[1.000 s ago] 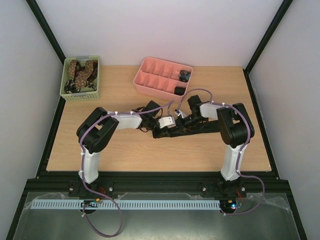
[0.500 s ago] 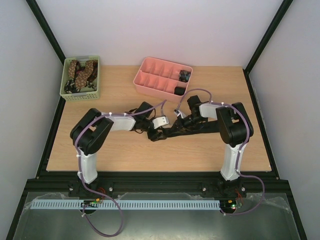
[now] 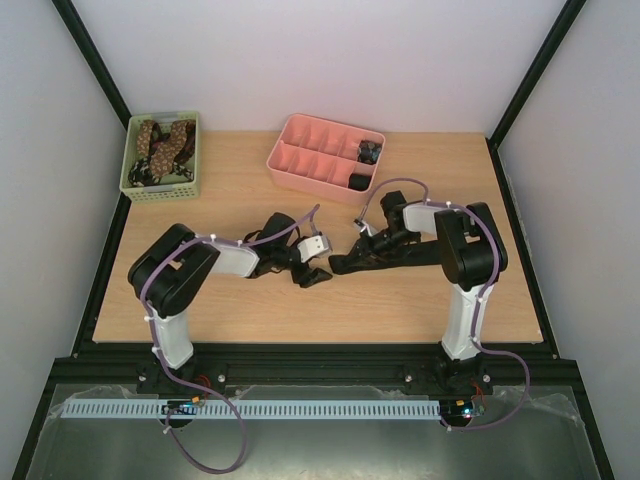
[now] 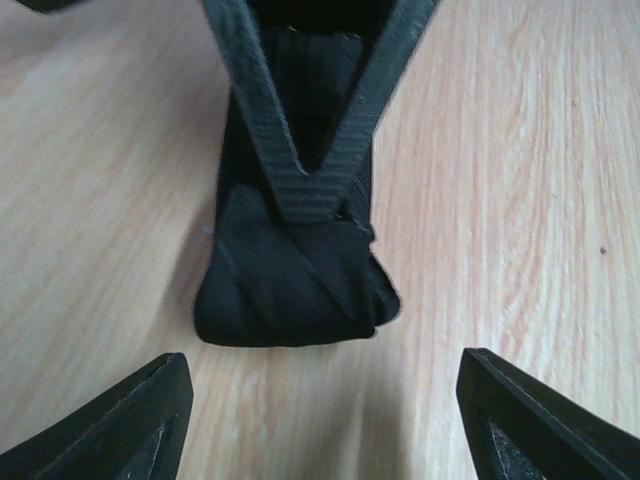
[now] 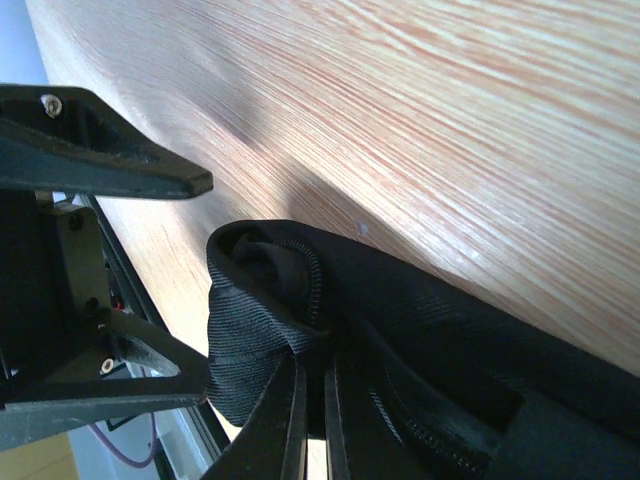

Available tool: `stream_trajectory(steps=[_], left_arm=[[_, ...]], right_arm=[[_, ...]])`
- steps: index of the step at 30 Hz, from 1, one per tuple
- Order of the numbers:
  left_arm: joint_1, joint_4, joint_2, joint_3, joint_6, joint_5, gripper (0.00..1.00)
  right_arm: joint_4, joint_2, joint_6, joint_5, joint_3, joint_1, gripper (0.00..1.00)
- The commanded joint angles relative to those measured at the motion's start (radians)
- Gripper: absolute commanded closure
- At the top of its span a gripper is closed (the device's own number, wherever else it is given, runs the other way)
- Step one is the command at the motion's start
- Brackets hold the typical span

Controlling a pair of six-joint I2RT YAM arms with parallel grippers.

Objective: Roll the ties
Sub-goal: Roll the tie at the center of the board.

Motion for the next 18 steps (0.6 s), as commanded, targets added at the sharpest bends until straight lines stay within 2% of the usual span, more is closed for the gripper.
stream_trajectory(steps=[1, 11, 18], left_arm=[[-0.002, 0.123, 0.034, -0.014, -0.055, 0.026, 0.24], [-0.052, 0.25, 0.078, -0.05, -0.165, 0.042, 0.24], [-0.104, 0.352, 0.132, -0.052, -0.186, -0.048, 0.24]], right_arm=[[-0.091, 0.055, -0.048, 0.218, -0.043, -0.019, 0.99], [-0.04, 0.049, -0.016, 0.253, -0.097, -0.025, 0.99], [-0.034, 0.063, -0.011, 0.264, -0.103, -0.033, 0.99]])
